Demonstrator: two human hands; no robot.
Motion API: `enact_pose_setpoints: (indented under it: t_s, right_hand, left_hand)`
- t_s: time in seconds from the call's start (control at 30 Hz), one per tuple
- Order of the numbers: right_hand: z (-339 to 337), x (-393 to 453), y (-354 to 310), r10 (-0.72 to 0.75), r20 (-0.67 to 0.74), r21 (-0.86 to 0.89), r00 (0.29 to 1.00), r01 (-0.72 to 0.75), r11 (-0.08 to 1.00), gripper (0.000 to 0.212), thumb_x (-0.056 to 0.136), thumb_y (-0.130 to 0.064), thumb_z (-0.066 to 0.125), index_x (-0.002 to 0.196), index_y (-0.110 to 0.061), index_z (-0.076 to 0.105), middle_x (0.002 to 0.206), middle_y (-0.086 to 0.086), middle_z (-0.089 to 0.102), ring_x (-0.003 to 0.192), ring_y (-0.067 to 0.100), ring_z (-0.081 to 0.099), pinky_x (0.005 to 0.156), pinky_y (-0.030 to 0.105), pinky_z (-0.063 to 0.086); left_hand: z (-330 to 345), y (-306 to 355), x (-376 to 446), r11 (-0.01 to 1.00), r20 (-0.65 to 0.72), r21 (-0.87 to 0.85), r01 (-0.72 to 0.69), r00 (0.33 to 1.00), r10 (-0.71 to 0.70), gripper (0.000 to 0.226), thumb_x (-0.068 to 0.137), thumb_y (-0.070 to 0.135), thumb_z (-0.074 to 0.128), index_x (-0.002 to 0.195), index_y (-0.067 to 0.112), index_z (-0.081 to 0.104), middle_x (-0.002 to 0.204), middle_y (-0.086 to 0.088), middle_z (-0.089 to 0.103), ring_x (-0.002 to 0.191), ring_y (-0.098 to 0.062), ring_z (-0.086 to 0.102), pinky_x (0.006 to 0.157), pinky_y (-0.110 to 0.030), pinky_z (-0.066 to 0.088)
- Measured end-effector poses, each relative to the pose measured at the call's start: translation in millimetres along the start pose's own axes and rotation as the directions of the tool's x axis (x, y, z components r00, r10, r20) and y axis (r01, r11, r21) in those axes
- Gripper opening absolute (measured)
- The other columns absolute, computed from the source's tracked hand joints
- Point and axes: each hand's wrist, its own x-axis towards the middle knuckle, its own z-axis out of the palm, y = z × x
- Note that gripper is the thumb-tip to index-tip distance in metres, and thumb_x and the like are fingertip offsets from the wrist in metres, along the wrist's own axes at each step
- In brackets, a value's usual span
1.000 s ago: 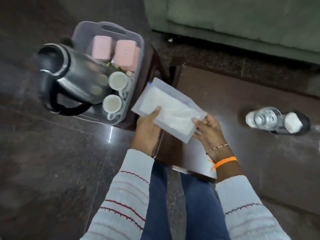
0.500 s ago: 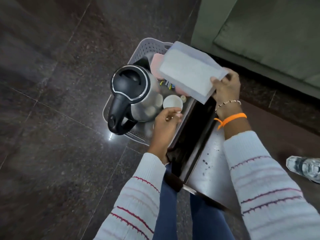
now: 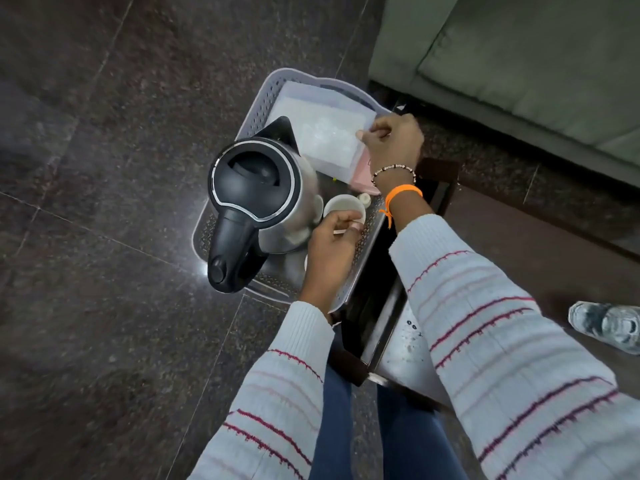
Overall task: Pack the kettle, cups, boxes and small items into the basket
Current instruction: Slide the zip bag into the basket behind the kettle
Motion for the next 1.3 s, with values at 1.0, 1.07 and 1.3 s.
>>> enact_pose_setpoints:
  t_s: [1.0, 1.07, 1.3]
  right_hand:
    - [-297.9, -196.2, 324.9, 0.572, 0.066, 0.490, 0.817, -0.526, 0.695, 0.019, 0.086, 0.009, 0.048, 0.096, 0.008, 0.064, 0.065, 0.004, 0.058, 0.058, 0.018, 0.054, 0.068, 0.032, 0.050]
    - [-328.6, -199.9, 358.1, 0.587, 0.059, 0.491, 0.808, -0.535, 0.688, 0.019, 0.086, 0.009, 0.048, 0.096, 0.010, 0.063, 0.068, 0.007, 0.058, 0.058, 0.017, 0.054, 0.065, 0.030, 0.050]
    - [-396.0, -193.0, 435.1, 0.594, 0.006, 0.447, 0.804, -0.534, 0.718, 0.021, 0.085, 0.007, 0.047, 0.096, 0.006, 0.064, 0.077, 0.012, 0.060, 0.057, 0.018, 0.056, 0.057, 0.024, 0.053]
  left_hand:
    - [252.9, -119.7, -173.8, 0.947, 0.260, 0.322, 0.010, 0.961, -0.099, 0.021, 0.091, 0.003, 0.048, 0.094, 0.015, 0.064, 0.081, 0.001, 0.063, 0.076, -0.012, 0.060, 0.086, -0.031, 0.049]
    - [294.5, -132.4, -190.1, 0.942, 0.288, 0.334, 0.017, 0.950, -0.119, 0.020, 0.091, 0.002, 0.048, 0.093, 0.014, 0.063, 0.079, 0.001, 0.062, 0.073, -0.012, 0.059, 0.085, -0.031, 0.048]
    - [389.7, -155.6, -216.9, 0.893, 0.287, 0.450, 0.006, 0.946, -0.151, 0.021, 0.090, 0.006, 0.050, 0.106, 0.015, 0.060, 0.098, -0.007, 0.063, 0.091, -0.022, 0.061, 0.098, -0.043, 0.048]
